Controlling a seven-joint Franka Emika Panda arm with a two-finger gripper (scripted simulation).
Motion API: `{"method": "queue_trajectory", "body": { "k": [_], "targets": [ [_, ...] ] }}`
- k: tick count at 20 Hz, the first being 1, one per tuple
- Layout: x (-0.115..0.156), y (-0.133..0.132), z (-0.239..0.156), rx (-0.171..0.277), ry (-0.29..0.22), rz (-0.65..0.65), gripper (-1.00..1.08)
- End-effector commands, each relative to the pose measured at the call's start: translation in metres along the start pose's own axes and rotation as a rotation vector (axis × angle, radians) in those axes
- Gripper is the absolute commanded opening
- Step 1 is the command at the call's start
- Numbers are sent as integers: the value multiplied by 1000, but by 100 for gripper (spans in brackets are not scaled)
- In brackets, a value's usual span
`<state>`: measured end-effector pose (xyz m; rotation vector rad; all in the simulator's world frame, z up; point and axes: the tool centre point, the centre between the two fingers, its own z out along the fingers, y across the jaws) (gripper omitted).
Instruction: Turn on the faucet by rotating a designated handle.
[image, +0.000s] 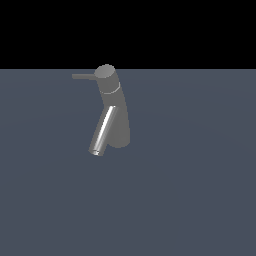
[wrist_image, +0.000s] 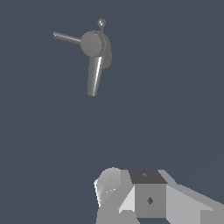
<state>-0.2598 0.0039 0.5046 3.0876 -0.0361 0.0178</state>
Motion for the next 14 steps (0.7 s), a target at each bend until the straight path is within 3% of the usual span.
{"method": "queue_trajectory", "body": {
  "k": [1, 14],
  "targets": [
    [0, 0, 0, 0, 0, 0, -100],
    [2, -2, 7, -34, -34, -7, -100]
  ]
}}
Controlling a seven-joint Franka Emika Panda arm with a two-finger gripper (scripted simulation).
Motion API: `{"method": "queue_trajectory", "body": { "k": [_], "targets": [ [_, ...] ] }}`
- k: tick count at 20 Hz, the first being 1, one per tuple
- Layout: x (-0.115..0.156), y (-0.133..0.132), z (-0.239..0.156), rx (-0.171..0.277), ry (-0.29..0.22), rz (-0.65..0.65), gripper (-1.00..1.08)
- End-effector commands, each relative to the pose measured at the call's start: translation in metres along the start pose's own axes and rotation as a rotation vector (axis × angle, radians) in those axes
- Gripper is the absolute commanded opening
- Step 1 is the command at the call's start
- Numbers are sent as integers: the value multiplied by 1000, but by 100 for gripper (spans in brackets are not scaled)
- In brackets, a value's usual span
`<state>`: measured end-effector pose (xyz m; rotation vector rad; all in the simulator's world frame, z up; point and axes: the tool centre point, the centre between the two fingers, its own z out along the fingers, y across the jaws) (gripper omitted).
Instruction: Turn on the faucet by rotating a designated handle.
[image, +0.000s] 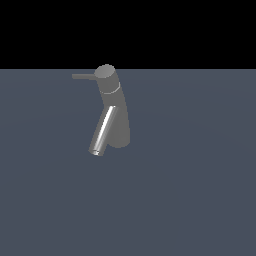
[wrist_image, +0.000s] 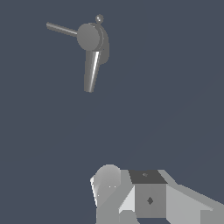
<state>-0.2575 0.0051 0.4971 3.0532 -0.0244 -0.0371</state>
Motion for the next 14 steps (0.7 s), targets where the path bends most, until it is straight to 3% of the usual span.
{"method": "queue_trajectory", "body": {
  "k": [1, 7, 14],
  "targets": [
    [0, -1, -1, 1, 4, 5, -100],
    [5, -12, -7, 11, 40, 52, -100],
    [17, -37, -19, 36, 119, 165, -100]
  ]
}}
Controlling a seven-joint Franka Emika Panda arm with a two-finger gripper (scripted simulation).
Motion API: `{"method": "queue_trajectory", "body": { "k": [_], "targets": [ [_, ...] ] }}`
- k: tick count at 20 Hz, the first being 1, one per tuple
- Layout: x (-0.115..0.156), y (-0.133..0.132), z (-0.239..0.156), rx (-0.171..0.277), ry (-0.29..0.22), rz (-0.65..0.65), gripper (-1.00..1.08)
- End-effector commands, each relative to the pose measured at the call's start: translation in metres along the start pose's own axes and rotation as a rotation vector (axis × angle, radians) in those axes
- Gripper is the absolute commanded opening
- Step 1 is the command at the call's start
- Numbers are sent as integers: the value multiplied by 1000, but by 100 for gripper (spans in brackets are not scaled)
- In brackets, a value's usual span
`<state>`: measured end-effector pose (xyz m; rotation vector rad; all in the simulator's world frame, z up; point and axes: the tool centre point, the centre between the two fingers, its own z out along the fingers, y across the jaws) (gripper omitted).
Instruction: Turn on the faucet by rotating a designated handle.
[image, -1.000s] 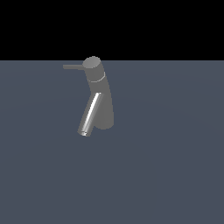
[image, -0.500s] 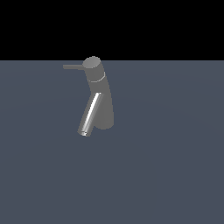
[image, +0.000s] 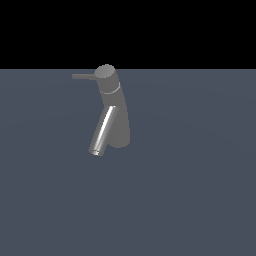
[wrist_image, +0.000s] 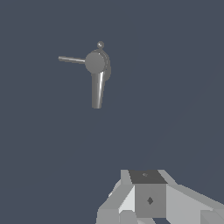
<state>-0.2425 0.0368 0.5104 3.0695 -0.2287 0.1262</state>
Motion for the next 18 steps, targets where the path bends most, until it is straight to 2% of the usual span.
{"method": "queue_trajectory", "body": {
  "k": [1, 10, 18],
  "targets": [
    [4, -12, -4, 12, 33, 50, -100],
    [30, -67, -13, 72, 168, 280, -100],
    [61, -114, -5, 133, 262, 493, -100]
  ]
}}
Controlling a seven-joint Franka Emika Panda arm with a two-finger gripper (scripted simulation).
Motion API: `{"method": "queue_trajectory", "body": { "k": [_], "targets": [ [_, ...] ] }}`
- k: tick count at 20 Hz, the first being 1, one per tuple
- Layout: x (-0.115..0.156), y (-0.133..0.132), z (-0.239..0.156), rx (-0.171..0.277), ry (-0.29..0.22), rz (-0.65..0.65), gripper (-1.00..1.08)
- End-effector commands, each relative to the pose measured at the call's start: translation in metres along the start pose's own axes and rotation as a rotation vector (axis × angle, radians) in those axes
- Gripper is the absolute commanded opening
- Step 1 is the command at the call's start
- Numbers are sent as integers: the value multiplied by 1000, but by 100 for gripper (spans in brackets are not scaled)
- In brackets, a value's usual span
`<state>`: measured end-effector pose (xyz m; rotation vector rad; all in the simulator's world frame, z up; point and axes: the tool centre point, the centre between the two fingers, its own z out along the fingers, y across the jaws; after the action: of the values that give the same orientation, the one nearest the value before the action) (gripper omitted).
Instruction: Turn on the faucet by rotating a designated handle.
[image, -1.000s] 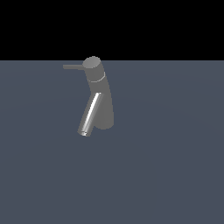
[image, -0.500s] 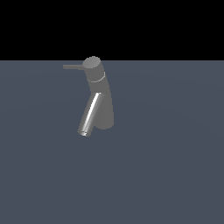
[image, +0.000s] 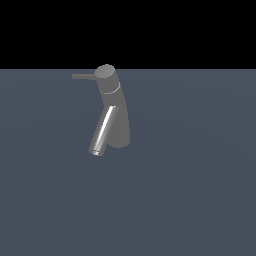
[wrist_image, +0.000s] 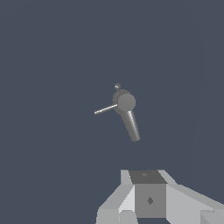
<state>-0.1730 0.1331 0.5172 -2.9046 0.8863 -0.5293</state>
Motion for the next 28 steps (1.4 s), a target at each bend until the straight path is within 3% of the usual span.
{"method": "queue_trajectory", "body": {
  "k": [1, 15, 28],
  "targets": [
    [2, -16, 8, 19, 25, 70, -100],
    [28, -82, 86, 106, 122, 475, -100],
    [65, -94, 198, 165, 165, 901, -100]
  ]
}}
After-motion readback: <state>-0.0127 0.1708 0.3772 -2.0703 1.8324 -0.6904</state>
